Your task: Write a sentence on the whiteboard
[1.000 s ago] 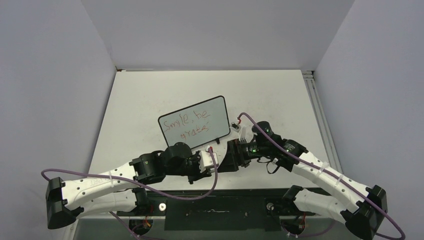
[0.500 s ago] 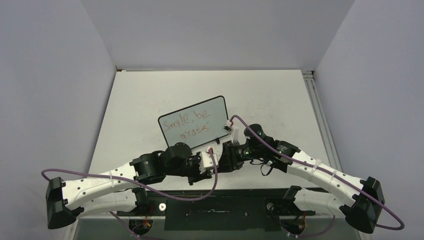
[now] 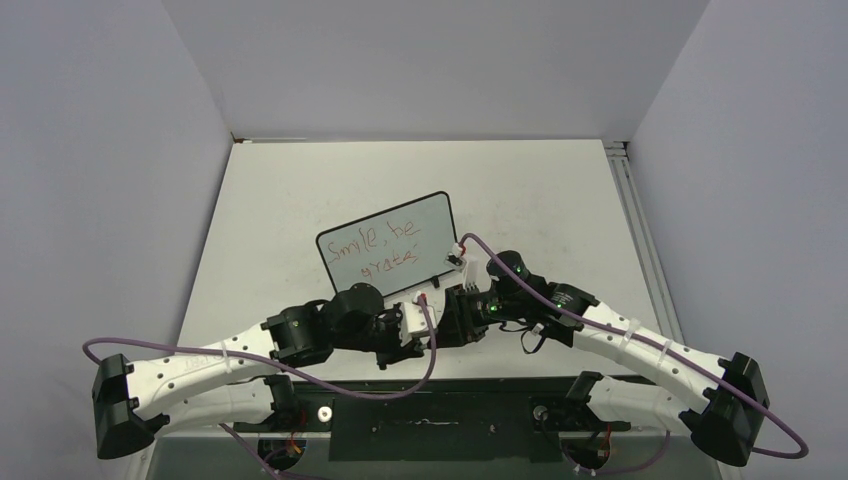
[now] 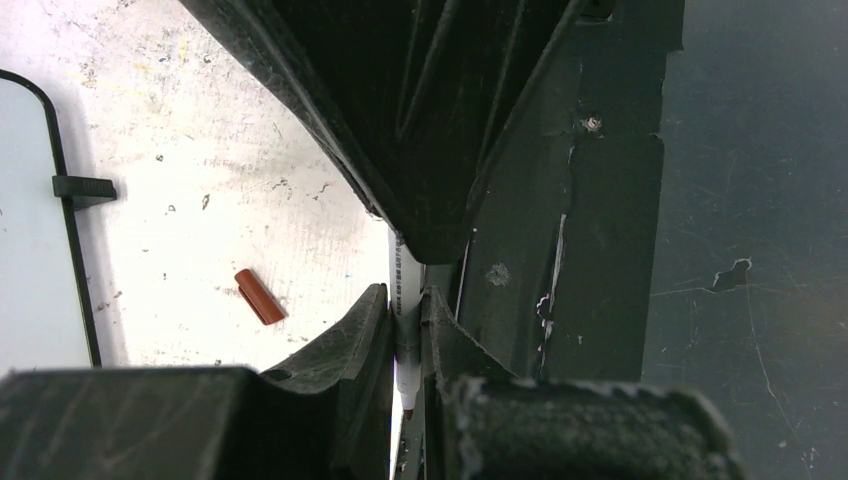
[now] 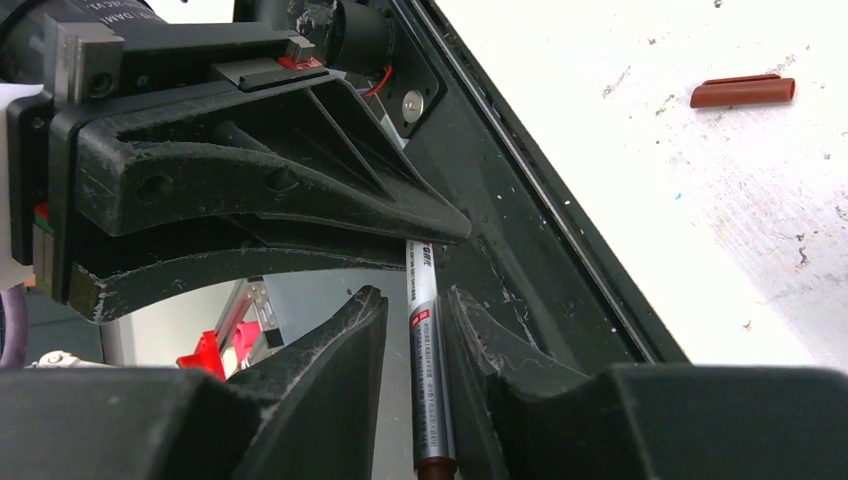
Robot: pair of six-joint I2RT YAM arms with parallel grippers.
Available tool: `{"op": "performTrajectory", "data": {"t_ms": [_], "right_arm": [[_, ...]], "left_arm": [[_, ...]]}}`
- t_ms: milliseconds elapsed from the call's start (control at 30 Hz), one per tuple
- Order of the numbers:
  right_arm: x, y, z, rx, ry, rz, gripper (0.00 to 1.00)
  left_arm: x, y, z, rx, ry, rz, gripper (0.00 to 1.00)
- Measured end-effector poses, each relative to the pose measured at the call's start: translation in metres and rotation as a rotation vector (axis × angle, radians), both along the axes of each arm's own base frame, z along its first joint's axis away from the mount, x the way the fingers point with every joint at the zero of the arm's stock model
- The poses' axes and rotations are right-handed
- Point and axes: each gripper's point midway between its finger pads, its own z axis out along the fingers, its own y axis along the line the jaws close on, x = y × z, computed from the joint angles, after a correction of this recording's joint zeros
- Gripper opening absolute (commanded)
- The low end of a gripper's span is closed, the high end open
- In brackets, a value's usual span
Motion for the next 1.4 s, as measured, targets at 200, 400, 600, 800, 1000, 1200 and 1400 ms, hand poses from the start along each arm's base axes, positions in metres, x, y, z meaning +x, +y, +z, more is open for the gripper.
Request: {"op": "performTrajectory", "data": {"t_ms": [200, 400, 600, 800, 1000, 1200, 1400], "right_arm": [[0.0, 0.0, -0.001, -0.001, 0.001, 0.001, 0.23], [-0.005, 0.0, -0.004, -0.002, 0.008, 0.015, 0.05], [0.002, -0.005, -0.002, -0.01, -0.049, -0.028, 0.05], [0.043, -0.025, 0.014, -0.059, -0.265, -0.243, 0.05], [0.091, -0.045, 0.028, -0.085, -0.471, -0.47, 0.05], [0.124, -0.053, 0.005, -0.133, -0.588, -0.598, 0.05], [0.148, -0.042, -0.01, -0.157, -0.647, -0.632, 0.05]], "left_arm": [[-0.001, 0.0, 0.001, -0.006, 0.015, -0.002, 0.0], [-0.002, -0.001, 0.001, -0.01, 0.026, -0.009, 0.0], [0.005, -0.002, 0.005, -0.035, 0.029, 0.016, 0.63], [0.032, 0.008, 0.026, -0.114, 0.032, 0.14, 0.81], [0.073, 0.034, 0.065, -0.253, 0.004, 0.333, 0.85], [0.128, 0.082, 0.076, -0.294, -0.012, 0.612, 0.85], [0.173, 0.153, 0.078, -0.33, -0.023, 0.94, 0.86]]}}
